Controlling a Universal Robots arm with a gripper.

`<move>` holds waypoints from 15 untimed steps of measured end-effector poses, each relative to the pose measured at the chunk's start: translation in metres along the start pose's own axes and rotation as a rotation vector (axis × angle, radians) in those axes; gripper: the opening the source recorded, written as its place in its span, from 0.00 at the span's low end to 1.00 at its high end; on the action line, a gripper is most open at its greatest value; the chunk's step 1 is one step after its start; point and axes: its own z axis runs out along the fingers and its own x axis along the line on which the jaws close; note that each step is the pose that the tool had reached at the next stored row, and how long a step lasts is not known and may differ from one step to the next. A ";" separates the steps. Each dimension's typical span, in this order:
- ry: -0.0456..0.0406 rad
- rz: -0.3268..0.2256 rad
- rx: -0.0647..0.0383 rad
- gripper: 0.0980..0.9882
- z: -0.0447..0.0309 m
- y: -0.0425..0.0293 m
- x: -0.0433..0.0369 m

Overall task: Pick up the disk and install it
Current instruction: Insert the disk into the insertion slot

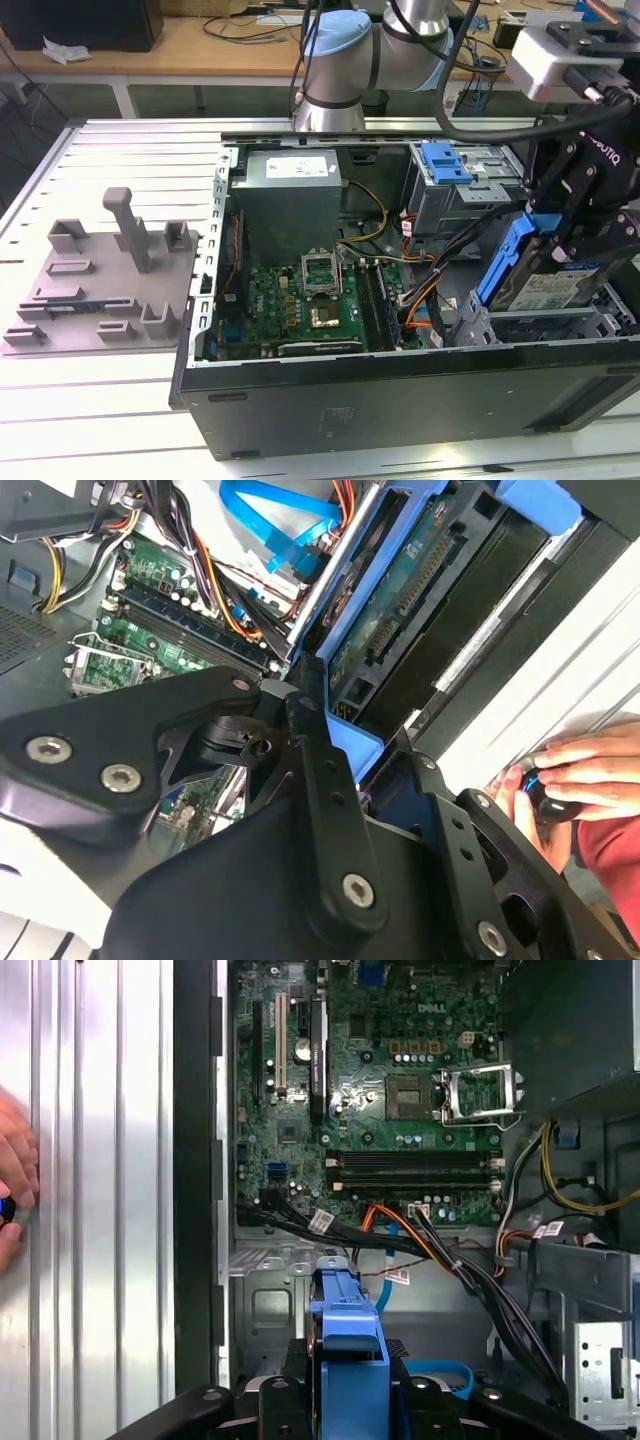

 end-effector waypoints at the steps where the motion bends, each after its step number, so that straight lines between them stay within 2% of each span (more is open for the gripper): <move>1: -0.0002 0.000 0.000 0.30 0.0018 0.0000 0.0000; 6: -0.0004 0.000 0.000 0.30 0.0084 -0.0003 0.0001; 7: -0.0003 0.000 0.000 0.38 0.0089 -0.0003 0.0001; 8: -0.0004 0.000 0.000 0.38 0.0094 -0.0003 0.0001; 9: -0.0004 0.001 0.000 0.45 0.0097 -0.0003 0.0001; 10: 0.0000 0.000 0.000 0.45 0.0097 -0.0003 0.0001; 11: -0.0003 0.001 0.000 0.53 0.0099 -0.0003 0.0001; 15: -0.0001 0.001 0.000 0.53 0.0099 -0.0003 0.0001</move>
